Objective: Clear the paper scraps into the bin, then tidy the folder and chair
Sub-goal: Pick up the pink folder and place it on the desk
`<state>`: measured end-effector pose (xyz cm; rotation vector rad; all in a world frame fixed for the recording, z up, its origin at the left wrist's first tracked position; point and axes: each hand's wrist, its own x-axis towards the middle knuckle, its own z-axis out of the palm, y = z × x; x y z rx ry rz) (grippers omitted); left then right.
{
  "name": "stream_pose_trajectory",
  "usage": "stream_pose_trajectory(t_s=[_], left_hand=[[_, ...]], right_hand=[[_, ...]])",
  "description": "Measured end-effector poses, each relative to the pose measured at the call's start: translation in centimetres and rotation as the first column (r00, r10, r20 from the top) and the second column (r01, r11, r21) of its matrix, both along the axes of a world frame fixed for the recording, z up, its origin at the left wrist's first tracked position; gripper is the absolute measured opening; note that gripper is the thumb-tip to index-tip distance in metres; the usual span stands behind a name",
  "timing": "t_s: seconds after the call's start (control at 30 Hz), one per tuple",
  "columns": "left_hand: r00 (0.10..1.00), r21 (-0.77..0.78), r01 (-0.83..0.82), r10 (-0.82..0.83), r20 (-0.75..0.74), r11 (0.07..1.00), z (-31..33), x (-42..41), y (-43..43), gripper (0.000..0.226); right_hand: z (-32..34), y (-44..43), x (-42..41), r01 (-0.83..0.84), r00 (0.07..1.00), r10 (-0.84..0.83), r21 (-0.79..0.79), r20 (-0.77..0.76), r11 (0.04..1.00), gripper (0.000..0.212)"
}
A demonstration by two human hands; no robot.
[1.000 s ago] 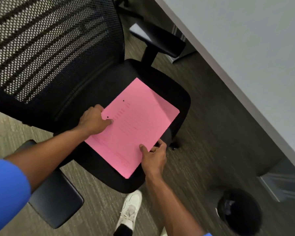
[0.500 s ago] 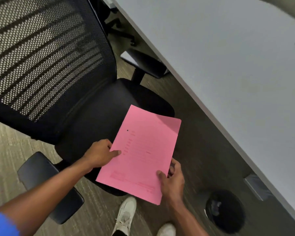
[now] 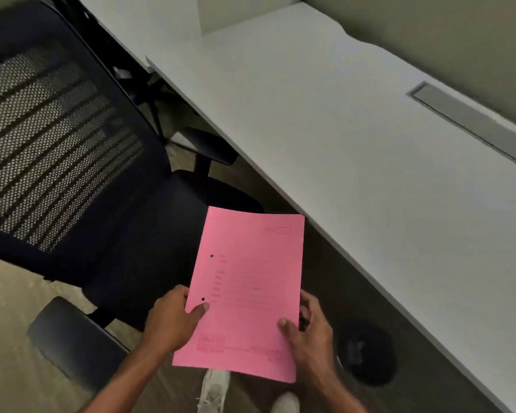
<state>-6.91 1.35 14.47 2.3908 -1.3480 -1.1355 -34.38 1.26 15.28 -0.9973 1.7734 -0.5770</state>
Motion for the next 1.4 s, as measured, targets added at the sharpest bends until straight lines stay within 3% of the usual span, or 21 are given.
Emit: stream_pose_trajectory(t_s=[0.23,0.5,0.87,1.4], left_hand=[[0.998,-0.081,-0.041,0.037,-0.044,0.996,5.6,-4.8,1.2,0.023],[0.981,-0.2,-0.126,0.093,-0.168,0.972,10.8,-9.7,2.2,0.049],[0.963,-0.373,-0.179,0.084,-0.258,0.911,14.9,-15.4,1.6,0.049],[0.962,-0.396,-0.178,0.073,-0.264,0.901,17.5,-14.8,-7.6,0.046]], right_hand=[[5.6,1.4,-4.8,0.006,1.0,-0.006,-0.022,0.022,1.0,0.064],[10.6,2.1,-10.3,0.034,0.998,-0.032,-0.048,0.046,0.998,0.065],[14.6,1.9,-17.2,-0.025,0.999,0.028,-0.21,0.016,0.977,0.062],[16.1,-5.9,-16.2,0.014,1.0,-0.005,-0.317,0.029,0.948,0.062]])
